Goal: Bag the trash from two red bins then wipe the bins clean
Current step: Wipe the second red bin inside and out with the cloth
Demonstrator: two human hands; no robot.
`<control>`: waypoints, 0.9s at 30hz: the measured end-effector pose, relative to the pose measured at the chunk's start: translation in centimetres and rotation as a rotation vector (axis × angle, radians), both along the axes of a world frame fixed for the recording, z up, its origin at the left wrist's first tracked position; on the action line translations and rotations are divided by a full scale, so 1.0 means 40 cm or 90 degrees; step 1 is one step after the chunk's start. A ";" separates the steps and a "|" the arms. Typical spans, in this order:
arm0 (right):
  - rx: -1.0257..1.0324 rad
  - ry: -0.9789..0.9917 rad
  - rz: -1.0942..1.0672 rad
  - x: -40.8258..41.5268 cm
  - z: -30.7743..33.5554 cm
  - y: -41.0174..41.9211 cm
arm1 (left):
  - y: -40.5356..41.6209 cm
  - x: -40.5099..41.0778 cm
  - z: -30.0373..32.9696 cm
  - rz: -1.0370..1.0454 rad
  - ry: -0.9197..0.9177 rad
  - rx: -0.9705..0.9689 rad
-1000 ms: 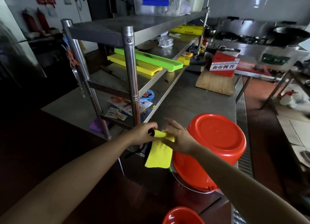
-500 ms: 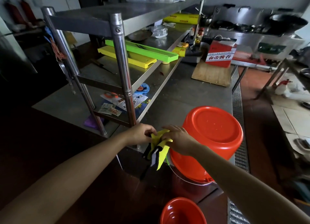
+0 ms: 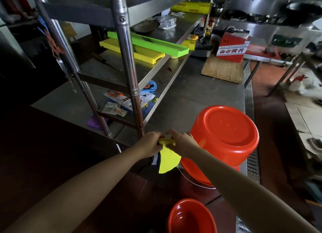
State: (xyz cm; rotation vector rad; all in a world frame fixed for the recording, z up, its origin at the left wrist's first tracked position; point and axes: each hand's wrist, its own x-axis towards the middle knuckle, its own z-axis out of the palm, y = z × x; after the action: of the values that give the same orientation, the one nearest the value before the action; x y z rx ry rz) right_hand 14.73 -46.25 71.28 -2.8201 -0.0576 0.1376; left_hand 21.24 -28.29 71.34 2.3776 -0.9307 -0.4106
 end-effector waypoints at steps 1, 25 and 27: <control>-0.026 0.018 -0.006 0.001 -0.019 0.003 | 0.002 0.004 -0.017 -0.003 -0.016 0.008; -0.096 0.139 -0.220 0.313 -0.261 -0.032 | -0.098 0.230 -0.326 -0.128 -0.258 0.352; -0.079 0.122 -0.220 0.325 -0.219 -0.050 | -0.121 0.248 -0.284 -0.134 -0.278 0.367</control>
State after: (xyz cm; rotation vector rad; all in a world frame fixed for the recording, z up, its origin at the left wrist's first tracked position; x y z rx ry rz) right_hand 27.74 -48.26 62.51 -2.8704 0.4944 0.3389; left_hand 31.17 -33.14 60.00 2.9760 -1.4210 -0.2624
